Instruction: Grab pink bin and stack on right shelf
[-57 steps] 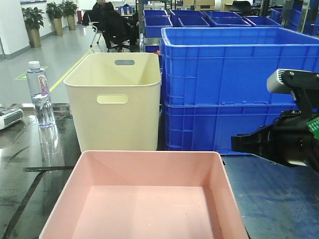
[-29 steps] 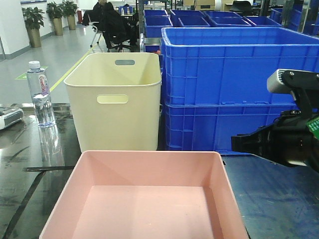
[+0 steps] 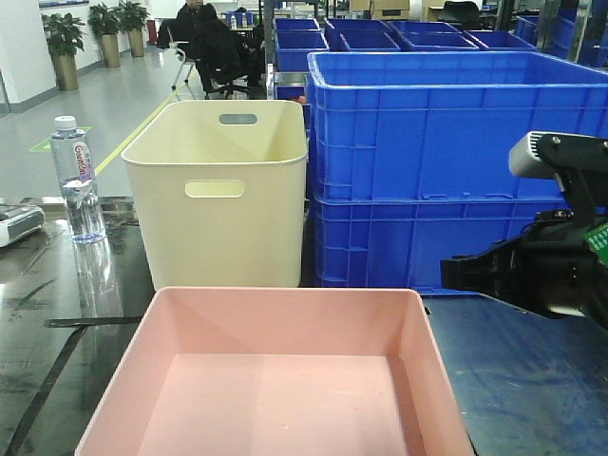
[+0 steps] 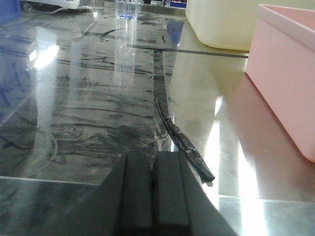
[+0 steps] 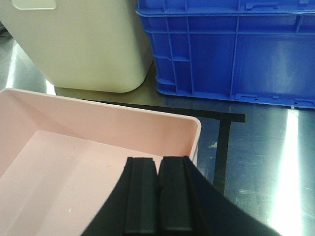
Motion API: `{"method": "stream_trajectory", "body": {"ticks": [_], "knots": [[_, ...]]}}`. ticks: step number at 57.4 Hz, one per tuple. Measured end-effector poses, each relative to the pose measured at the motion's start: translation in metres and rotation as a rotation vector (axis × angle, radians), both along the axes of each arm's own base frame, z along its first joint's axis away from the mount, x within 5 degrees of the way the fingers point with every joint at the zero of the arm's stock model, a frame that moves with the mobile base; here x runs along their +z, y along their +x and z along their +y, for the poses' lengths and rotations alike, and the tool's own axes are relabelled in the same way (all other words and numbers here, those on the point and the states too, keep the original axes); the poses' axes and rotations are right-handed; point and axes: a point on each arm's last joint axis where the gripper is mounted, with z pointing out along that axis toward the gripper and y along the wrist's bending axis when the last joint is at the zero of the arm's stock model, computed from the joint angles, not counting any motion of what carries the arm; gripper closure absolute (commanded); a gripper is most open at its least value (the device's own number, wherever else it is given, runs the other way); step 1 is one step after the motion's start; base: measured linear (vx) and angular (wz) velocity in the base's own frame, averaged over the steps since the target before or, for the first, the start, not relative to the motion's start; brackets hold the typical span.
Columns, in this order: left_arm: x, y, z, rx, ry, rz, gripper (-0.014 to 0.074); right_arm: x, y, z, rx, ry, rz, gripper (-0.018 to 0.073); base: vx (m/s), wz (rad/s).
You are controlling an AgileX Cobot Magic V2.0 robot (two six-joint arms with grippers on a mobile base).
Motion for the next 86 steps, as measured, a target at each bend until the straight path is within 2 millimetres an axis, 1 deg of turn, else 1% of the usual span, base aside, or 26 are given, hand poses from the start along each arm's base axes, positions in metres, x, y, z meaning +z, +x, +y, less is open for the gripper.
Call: {"method": "stream_trajectory", "body": {"ticks": [11,17,22,29,32,35,39,41,42,44,50,54,58,66,77,86], "knots": [[0.000,0.000,0.000,0.000,0.002,0.000,0.0598,0.000,0.000,0.000,0.000,-0.001,0.000,0.0572,0.00,0.00],[0.000,0.000,0.000,0.000,0.002,0.000,0.0598,-0.003,-0.005,-0.004,0.004,-0.055,-0.030,0.0571,0.00,0.00],[0.000,0.000,0.000,0.000,0.002,0.000,0.0598,-0.007,-0.028,-0.015,-0.004,-0.120,-0.089,0.0571,0.00,0.00],[0.000,0.000,0.000,0.000,0.002,0.000,0.0598,-0.015,-0.079,-0.048,-0.106,-0.156,-0.242,0.0571,0.00,0.00],[0.000,0.000,0.000,0.000,0.002,0.000,0.0598,-0.027,-0.102,-0.060,-0.161,-0.171,-0.301,0.0571,0.00,0.00],[0.000,0.000,0.000,0.000,0.002,0.000,0.0598,-0.042,-0.122,-0.069,-0.201,-0.193,-0.347,0.0571,0.00,0.00],[0.000,0.000,0.000,0.000,0.002,0.000,0.0598,-0.069,-0.145,-0.076,-0.240,-0.230,-0.389,0.0571,0.00,0.00],[0.000,0.000,0.000,0.000,0.002,0.000,0.0598,-0.087,-0.158,-0.078,-0.254,-0.247,-0.404,0.0571,0.00,0.00],[0.000,0.000,0.000,0.000,0.002,0.000,0.0598,-0.092,-0.164,-0.079,-0.261,-0.250,-0.421,0.0571,0.00,0.00],[0.000,0.000,0.000,0.000,0.002,0.000,0.0598,-0.112,-0.172,-0.079,-0.265,-0.259,-0.418,0.0571,0.00,0.00],[0.000,0.000,0.000,0.000,0.002,0.000,0.0598,-0.157,-0.190,-0.079,-0.275,-0.238,-0.422,0.0571,0.00,0.00],[0.000,0.000,0.000,0.000,0.002,0.000,0.0598,-0.184,-0.197,-0.079,-0.291,-0.184,-0.415,0.0571,0.00,0.00],[0.000,0.000,0.000,0.000,0.002,0.002,0.0598,-0.200,-0.201,-0.079,-0.310,-0.124,-0.400,0.0571,0.00,0.00],[0.000,0.000,0.000,0.000,0.002,0.002,0.0598,-0.208,-0.203,-0.079,-0.326,-0.082,-0.335,0.0571,0.00,0.00],[0.000,0.000,0.000,0.000,0.002,0.002,0.0598,-0.215,-0.204,-0.079,-0.329,-0.090,-0.249,0.0571,0.00,0.00],[0.000,0.000,0.000,0.000,0.002,0.002,0.0598,-0.218,-0.204,-0.079,-0.329,-0.094,-0.220,0.0571,0.00,0.00]]}}
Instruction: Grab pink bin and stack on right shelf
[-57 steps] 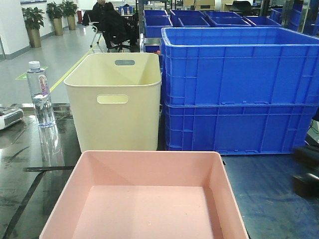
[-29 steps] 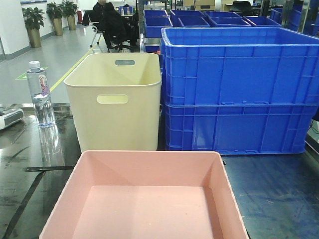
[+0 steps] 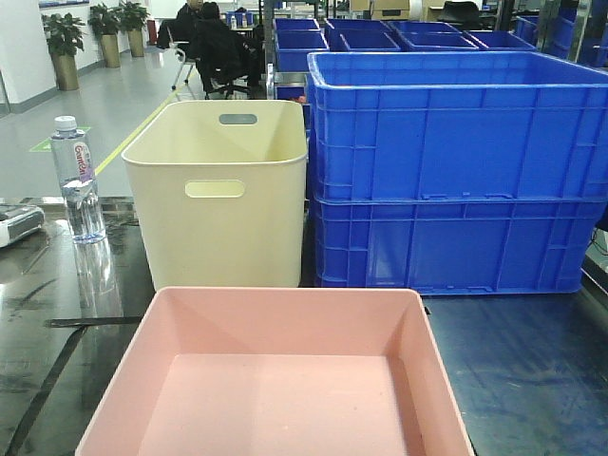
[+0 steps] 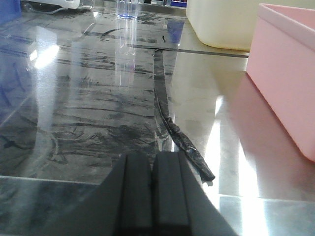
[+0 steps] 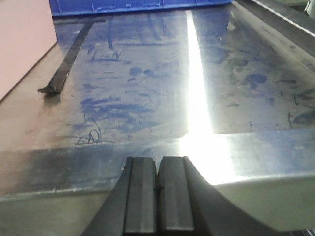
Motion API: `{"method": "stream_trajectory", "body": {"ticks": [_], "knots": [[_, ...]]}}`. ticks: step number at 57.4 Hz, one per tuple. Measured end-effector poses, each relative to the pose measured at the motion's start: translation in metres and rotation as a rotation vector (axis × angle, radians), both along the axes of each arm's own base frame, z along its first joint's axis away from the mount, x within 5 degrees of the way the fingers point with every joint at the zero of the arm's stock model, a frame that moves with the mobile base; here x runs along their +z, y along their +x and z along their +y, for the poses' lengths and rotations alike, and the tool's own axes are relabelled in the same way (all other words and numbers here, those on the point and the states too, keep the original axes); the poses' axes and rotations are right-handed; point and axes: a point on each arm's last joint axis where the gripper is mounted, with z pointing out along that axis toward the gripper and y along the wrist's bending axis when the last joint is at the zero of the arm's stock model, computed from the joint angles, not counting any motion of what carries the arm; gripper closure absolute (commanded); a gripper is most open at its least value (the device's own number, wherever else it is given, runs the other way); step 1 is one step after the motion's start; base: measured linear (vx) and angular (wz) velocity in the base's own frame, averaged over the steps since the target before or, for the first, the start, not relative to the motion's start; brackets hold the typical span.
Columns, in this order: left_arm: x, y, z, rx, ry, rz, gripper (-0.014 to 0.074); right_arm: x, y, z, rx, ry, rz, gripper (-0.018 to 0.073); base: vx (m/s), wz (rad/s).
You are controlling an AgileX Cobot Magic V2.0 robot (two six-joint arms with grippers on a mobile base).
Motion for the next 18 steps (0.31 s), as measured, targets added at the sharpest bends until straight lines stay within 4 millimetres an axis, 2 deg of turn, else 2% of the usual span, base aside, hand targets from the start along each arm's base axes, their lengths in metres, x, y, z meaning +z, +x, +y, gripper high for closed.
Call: {"method": "stream_trajectory", "body": {"ticks": [18], "knots": [[0.0000,0.0000,0.0000,0.000,0.000,0.000,0.0598,-0.0007,-0.0002,0.0000,-0.001,0.000,0.008,0.0571,0.00,0.00]]}}
